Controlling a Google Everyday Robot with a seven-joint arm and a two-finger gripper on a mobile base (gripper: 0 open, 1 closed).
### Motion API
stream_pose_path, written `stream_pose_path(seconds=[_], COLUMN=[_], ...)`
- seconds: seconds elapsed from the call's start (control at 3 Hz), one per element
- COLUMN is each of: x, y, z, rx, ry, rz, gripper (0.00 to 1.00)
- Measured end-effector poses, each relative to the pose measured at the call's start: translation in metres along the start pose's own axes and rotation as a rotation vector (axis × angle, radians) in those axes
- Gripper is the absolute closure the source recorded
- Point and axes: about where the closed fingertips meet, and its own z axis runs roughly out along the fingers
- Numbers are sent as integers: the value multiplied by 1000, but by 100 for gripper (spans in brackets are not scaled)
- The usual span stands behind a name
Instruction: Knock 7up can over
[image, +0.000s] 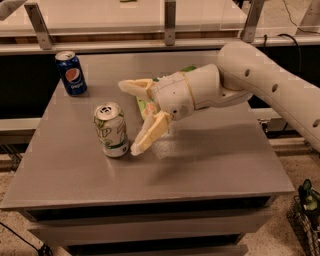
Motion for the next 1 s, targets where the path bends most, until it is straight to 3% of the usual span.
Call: stream_pose_path(seconds=[1.0], x=[20], y=[6], z=[30], rx=[-47], ry=[-98], rz=[93], gripper=[0])
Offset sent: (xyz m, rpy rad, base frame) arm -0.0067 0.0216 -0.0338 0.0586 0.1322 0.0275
